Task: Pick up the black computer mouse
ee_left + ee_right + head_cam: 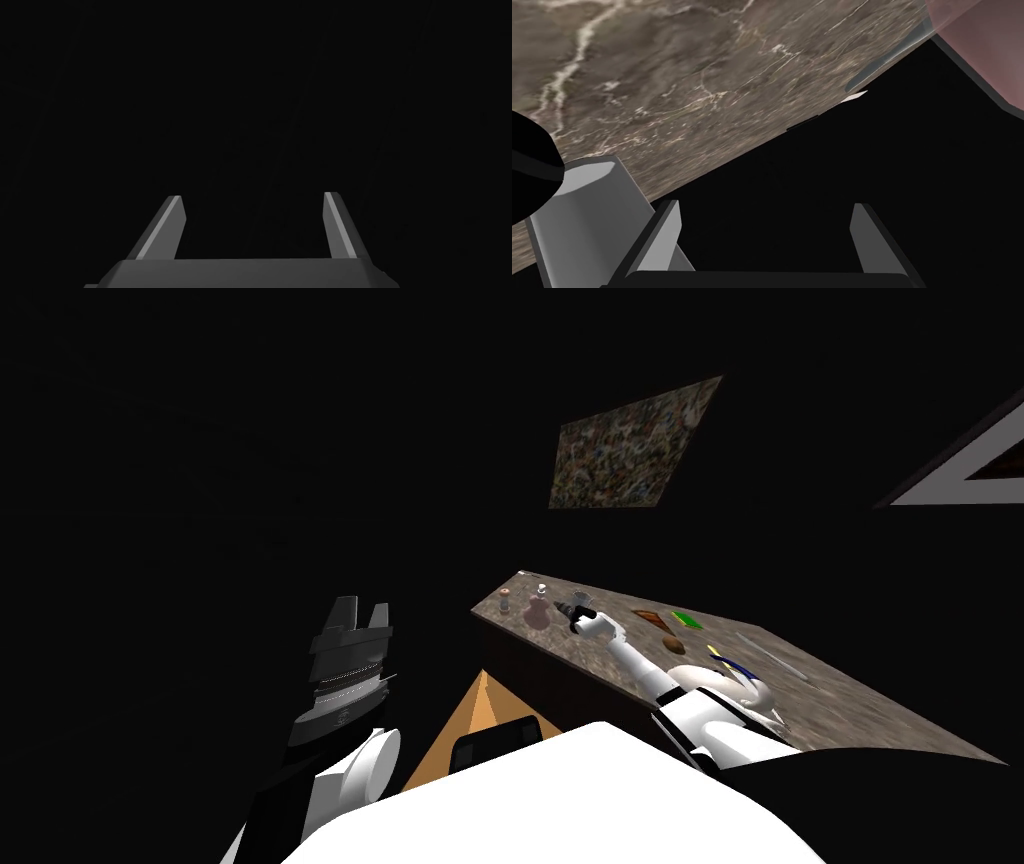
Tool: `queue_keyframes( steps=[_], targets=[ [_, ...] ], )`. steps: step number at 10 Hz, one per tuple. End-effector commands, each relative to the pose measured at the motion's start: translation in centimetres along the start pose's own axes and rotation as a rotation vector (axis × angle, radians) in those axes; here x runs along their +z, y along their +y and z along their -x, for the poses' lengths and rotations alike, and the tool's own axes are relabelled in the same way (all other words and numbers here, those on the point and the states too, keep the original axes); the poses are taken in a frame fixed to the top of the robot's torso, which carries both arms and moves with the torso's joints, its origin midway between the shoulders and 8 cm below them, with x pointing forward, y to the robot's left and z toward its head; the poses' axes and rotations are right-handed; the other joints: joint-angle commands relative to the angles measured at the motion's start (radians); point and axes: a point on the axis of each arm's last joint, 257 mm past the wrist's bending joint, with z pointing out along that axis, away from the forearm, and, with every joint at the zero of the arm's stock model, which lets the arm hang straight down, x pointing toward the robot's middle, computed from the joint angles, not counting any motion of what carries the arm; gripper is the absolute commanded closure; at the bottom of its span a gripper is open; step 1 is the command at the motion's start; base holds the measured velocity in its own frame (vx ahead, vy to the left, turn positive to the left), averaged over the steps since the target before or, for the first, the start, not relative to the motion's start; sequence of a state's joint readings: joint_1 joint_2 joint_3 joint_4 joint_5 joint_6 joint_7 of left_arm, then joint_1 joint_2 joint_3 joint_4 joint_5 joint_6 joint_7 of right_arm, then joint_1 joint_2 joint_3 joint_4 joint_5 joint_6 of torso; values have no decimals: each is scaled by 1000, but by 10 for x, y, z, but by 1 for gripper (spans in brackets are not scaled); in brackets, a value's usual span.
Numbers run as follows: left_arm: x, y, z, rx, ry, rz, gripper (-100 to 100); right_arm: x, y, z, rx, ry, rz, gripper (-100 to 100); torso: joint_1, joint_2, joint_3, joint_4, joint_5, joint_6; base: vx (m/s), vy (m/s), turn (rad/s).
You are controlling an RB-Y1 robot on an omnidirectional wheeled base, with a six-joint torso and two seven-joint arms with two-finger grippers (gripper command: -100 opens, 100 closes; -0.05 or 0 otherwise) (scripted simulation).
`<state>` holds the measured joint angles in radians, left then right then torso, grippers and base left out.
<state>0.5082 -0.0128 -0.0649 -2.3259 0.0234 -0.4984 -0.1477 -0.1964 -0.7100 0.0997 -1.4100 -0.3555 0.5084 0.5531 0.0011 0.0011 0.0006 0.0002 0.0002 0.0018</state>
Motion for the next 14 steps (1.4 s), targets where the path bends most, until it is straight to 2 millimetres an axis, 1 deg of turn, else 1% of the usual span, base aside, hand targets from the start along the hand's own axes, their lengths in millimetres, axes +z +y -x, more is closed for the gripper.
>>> queue_keyframes(
  steps=[1, 2, 3, 4, 5, 6, 7, 8, 9, 10, 11, 12, 13, 14],
  targets=[
    [0, 0, 0, 0, 0, 0, 0, 4, -20, 14, -56, 14, -67, -100, 0, 0, 0, 0, 0, 0, -26, 24, 178],
    [0, 0, 0, 0, 0, 0, 0, 4, -31, 10, -56, 31, -98, -100, 0, 0, 0, 0, 0, -1, -20, 14, 77],
    [0, 0, 0, 0, 0, 0, 0, 6, -45, 24, -100, 37, -143, -100, 0, 0, 0, 0, 0, 0, -19, 31, 141],
    [0, 0, 0, 0, 0, 0, 0, 5, -52, 20, -99, 50, -165, -100, 0, -1, 0, 0, 0, -1, -17, 20, 77],
    [0, 0, 0, 0, 0, 0, 0, 5, -54, 19, -99, 55, -172, -100, 0, 0, 0, 0, 0, 0, -10, 6, -12],
    [0, 0, 0, 0, 0, 0, 0, 4, -72, 31, -139, 70, -230, -100, -1, -1, 0, 0, 0, 0, -22, 20, 169],
    [0, 0, 0, 0, 0, 0, 0, 3, -76, 29, -139, 81, -245, -100, 0, -1, 0, 0, 0, -1, -20, 16, 79],
    [0, 0, 0, 0, 0, 0, 0, 2, -93, 41, -175, 94, -294, -100, 0, 0, 0, 0, 0, 0, -20, 30, 112],
    [0, 0, 0, 0, 0, 0, 0, -1, -99, 37, -173, 112, -318, -100, 0, 0, 0, 0, 0, 0, -18, 25, 60],
    [0, 0, 0, 0, 0, 0, 0, -4, -113, 48, -206, 128, -361, -100, 0, 0, 0, 0, 0, 0, -20, 33, 122],
    [0, 0, 0, 0, 0, 0, 0, -7, -121, 44, -203, 145, -387, -100, 1, 0, 0, 0, 0, 0, -15, 26, 64],
    [0, 0, 0, 0, 0, 0, 0, -12, -136, 52, -229, 169, -435, -100, 0, 0, 0, 0, 0, 0, -22, 29, 103],
    [0, 0, 0, 0, 0, 0, 0, -14, -143, 50, -228, 182, -454, -100, 0, 0, 0, 0, 0, 0, -15, 23, 67],
    [0, 0, 0, 0, 0, 0, 0, -21, -155, 56, -253, 211, -498, -100, 0, 0, 0, 0, 0, 0, -8, 31, 104]
  ],
)
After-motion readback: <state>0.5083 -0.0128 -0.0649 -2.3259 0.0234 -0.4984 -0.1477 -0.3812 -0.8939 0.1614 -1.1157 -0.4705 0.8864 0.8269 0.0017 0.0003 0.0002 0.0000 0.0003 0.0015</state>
